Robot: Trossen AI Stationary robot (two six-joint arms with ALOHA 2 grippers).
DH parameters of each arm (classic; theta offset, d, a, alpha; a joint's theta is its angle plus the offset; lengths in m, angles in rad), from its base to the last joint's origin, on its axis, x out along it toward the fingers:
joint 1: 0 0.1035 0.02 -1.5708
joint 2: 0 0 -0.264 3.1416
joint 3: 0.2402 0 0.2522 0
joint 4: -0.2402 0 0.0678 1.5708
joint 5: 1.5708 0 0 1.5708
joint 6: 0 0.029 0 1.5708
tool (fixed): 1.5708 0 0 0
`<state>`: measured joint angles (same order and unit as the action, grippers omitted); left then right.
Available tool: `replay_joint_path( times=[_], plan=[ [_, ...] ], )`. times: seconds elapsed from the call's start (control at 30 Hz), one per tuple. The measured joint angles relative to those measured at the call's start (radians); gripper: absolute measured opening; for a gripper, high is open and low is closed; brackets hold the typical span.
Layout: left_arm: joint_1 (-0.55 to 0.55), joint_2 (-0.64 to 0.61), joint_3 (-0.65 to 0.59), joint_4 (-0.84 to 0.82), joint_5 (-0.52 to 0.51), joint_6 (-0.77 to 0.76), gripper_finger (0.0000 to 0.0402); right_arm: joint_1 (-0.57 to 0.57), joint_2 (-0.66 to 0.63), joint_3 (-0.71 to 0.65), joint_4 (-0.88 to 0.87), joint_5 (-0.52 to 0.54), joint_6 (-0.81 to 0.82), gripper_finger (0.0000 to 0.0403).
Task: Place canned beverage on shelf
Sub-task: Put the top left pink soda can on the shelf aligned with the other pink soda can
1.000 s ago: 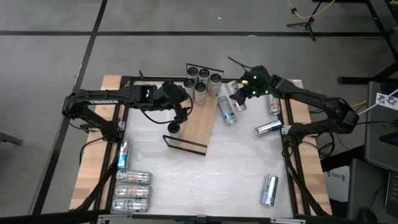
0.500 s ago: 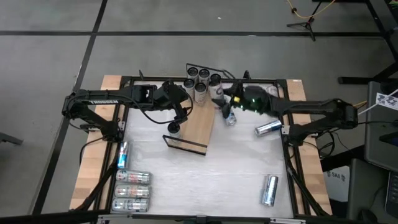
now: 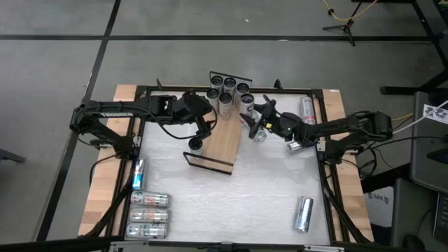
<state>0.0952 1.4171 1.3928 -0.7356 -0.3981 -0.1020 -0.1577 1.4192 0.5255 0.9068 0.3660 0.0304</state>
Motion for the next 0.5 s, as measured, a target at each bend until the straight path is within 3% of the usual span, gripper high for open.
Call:
replay_joint_path(
  times=[0.5],
  plan=[
    [0.000, 0.000, 0.000, 0.021, 0.000, 0.007, 0.0306, 0.001, 0.336, 0.001, 0.424, 0.035, -0.092, 0.0246]
  ],
)
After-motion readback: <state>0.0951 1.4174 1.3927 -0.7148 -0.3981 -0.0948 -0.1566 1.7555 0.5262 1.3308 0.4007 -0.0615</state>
